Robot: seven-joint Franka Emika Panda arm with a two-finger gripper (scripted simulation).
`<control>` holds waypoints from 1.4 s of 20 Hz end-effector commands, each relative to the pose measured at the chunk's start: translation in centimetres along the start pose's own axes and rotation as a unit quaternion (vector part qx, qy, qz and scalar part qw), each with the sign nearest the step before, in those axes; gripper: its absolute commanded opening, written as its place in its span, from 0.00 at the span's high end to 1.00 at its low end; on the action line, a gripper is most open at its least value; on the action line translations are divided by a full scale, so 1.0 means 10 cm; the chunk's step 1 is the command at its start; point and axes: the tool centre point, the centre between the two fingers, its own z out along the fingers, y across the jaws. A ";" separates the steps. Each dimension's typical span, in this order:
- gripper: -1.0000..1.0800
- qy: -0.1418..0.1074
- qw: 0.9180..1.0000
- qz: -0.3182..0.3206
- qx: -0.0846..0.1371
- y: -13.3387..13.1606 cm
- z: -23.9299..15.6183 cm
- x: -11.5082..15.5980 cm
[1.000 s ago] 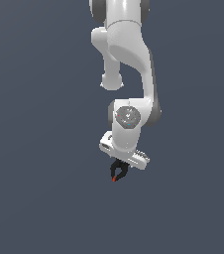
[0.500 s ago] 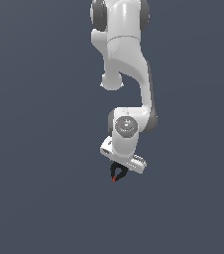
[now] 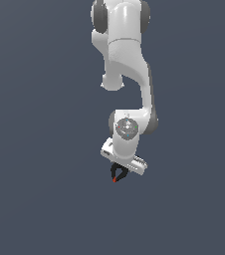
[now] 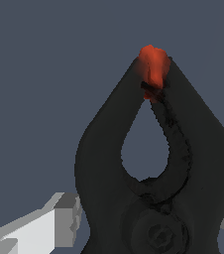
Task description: Pick up the object and move it to a goal position.
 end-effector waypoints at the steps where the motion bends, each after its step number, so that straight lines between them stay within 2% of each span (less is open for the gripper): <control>1: 1.00 0.001 1.000 0.000 0.000 0.00 0.00 0.01; 8: 1.00 0.000 1.000 0.000 0.000 -0.02 -0.03 0.00; 13: 1.00 0.000 1.000 0.000 0.000 -0.13 -0.19 0.01; 28: 1.00 0.000 1.000 0.000 0.000 -0.88 -1.20 0.05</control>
